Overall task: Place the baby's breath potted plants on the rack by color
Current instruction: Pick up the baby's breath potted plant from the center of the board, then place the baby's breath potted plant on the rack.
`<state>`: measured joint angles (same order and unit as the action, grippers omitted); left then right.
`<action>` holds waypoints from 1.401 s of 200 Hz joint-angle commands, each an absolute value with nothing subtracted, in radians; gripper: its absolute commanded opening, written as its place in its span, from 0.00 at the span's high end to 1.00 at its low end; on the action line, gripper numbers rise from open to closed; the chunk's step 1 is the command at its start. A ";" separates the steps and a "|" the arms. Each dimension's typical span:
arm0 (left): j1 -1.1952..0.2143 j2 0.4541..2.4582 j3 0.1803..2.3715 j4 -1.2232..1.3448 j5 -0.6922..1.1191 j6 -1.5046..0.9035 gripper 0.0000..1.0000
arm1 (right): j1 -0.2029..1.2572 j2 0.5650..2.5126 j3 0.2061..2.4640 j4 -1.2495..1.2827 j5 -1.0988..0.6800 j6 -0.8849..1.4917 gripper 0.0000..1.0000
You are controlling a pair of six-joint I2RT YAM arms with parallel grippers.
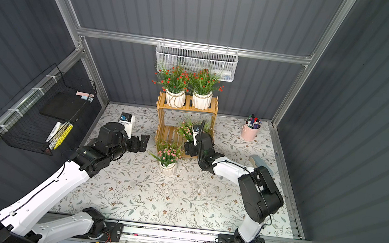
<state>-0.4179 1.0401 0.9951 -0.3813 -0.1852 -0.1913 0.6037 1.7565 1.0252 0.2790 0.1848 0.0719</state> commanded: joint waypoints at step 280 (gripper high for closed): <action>-0.420 1.012 0.888 -0.320 -0.093 -0.240 0.01 | 0.609 1.836 1.138 0.258 0.409 0.274 0.01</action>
